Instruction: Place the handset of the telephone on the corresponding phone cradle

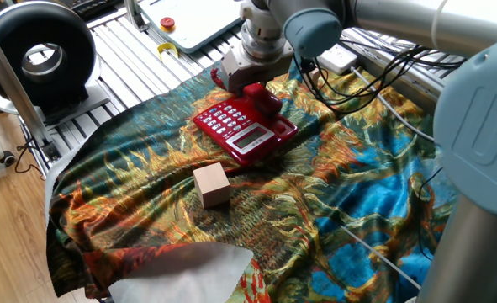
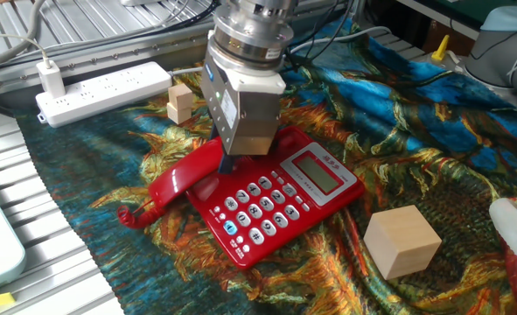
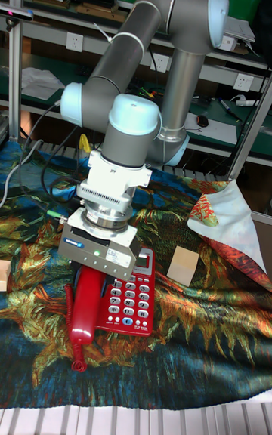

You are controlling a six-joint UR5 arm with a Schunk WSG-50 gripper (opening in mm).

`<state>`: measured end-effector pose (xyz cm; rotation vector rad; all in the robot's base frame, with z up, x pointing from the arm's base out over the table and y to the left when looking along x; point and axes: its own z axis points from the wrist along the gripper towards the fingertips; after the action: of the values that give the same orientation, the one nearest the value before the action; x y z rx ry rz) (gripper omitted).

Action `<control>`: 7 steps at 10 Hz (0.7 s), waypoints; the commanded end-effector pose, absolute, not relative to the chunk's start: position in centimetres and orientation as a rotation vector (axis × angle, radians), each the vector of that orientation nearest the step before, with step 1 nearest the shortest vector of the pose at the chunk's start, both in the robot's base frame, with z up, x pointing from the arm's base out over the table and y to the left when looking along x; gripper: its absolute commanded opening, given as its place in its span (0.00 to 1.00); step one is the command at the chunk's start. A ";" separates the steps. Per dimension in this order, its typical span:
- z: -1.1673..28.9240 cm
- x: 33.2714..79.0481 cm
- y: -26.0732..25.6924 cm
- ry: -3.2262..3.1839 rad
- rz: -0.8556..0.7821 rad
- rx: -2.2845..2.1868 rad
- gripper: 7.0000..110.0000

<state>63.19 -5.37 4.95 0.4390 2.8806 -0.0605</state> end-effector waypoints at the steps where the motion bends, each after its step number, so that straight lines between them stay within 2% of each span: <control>1: 5.4 62.9 -5.0 2.868 -0.053 0.456 0.00; 7: 5.1 62.1 -4.7 2.854 -0.066 0.469 0.00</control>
<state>62.36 -4.89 5.11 0.4506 2.8643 -0.0742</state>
